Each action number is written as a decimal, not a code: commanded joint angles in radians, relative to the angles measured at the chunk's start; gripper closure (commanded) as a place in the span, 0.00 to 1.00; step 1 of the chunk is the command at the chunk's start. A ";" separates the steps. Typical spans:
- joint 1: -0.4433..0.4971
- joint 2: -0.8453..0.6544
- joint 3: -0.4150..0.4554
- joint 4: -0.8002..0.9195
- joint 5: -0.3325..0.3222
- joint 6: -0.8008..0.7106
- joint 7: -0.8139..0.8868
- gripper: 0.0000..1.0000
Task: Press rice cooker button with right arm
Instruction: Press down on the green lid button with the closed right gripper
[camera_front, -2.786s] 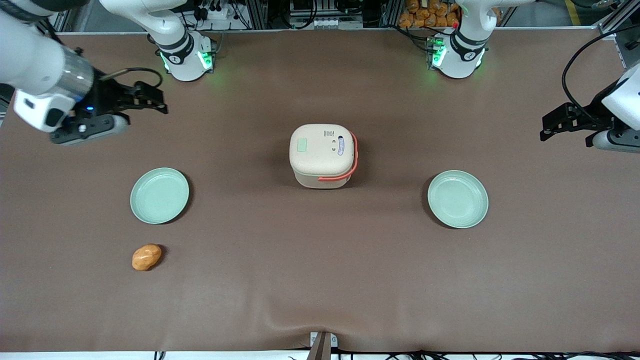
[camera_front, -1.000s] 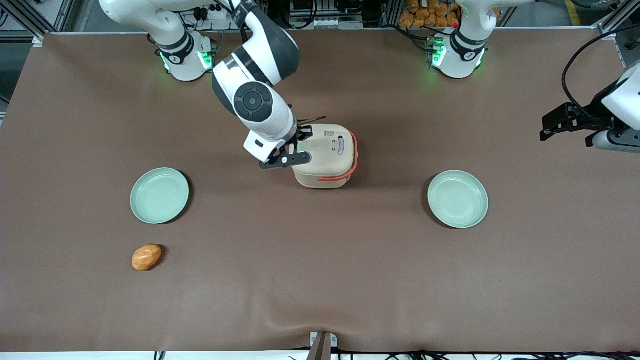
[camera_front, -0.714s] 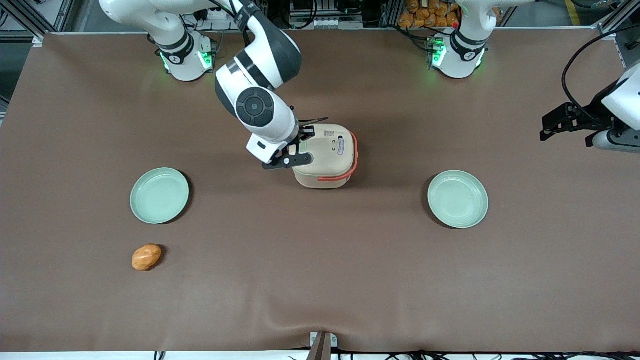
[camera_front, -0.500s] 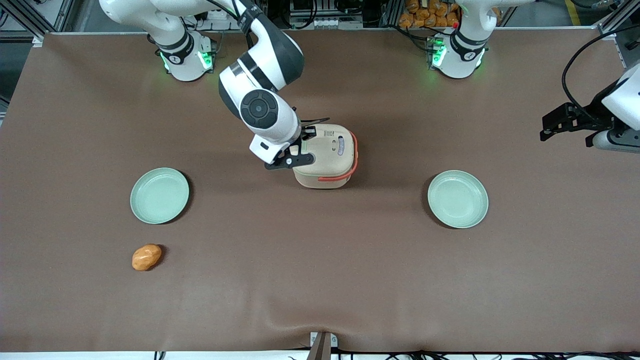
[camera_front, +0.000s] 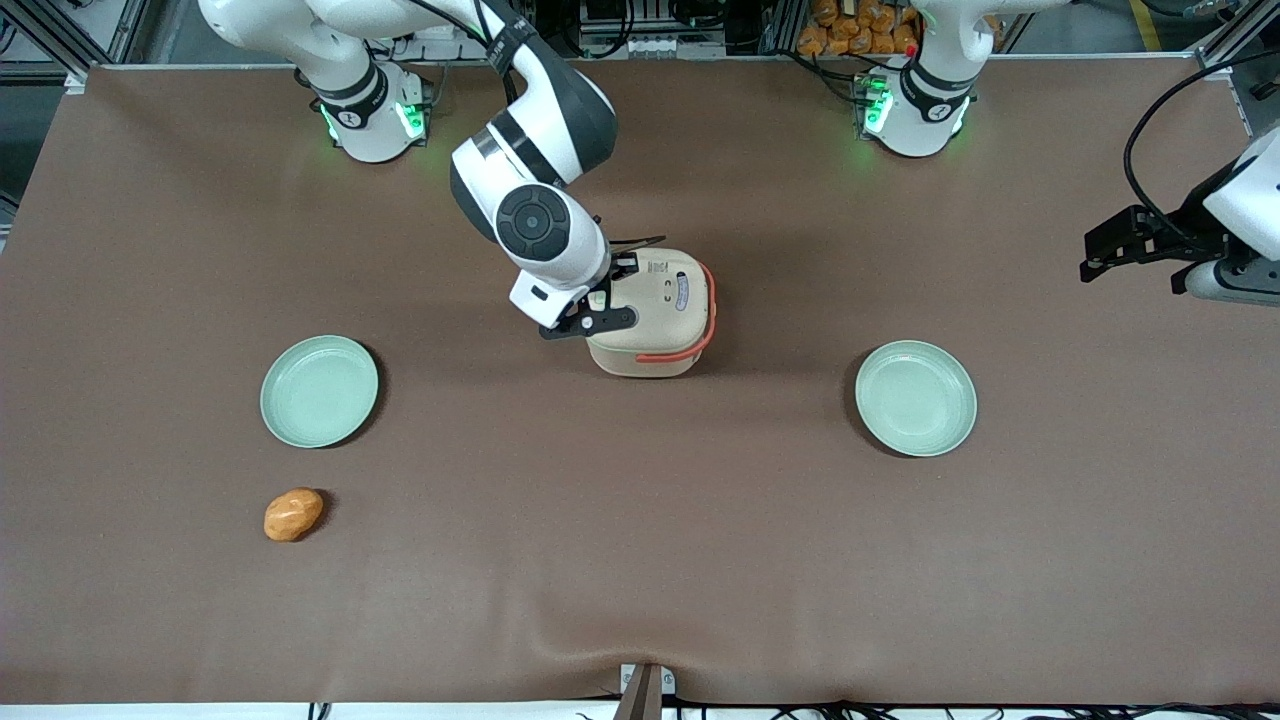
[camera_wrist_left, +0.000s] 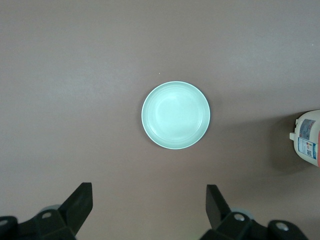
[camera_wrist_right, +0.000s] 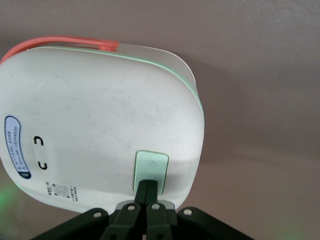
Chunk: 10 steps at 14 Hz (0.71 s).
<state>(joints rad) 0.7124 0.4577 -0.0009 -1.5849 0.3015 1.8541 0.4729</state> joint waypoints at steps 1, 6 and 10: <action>0.018 0.018 -0.008 0.005 0.019 0.027 -0.002 1.00; 0.021 0.044 -0.008 0.002 0.013 0.053 -0.004 1.00; 0.004 0.006 -0.008 0.026 0.021 0.040 -0.002 1.00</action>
<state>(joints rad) 0.7157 0.4665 -0.0010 -1.5802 0.3016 1.8725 0.4729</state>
